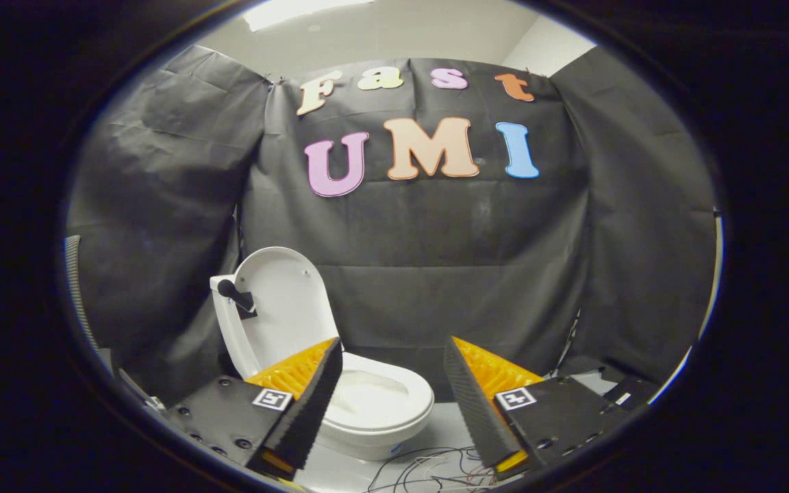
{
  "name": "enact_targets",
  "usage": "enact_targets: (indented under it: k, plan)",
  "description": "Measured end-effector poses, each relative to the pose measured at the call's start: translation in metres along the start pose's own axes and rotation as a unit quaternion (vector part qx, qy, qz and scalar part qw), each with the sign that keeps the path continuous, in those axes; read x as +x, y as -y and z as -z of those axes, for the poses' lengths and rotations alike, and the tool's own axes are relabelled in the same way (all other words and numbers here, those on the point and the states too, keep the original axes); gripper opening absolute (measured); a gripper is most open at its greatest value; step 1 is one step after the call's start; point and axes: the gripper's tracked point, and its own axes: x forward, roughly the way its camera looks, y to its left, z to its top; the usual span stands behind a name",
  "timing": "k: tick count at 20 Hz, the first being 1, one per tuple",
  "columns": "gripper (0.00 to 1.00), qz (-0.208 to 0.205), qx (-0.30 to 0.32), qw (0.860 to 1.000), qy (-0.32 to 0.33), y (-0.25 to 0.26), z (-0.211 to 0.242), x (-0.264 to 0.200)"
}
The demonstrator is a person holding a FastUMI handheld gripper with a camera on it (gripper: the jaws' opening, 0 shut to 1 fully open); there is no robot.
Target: Open the toilet lid.
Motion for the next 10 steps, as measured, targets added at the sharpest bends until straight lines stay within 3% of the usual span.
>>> enact_targets:
  k: [2,10]
  plan:
    - [0.98,0.000,0.000,1.000,-0.002,0.0002,0.0008,0.0040]
    - [0.98,-0.001,0.000,1.000,-0.002,-0.0003,0.0001,0.0033]
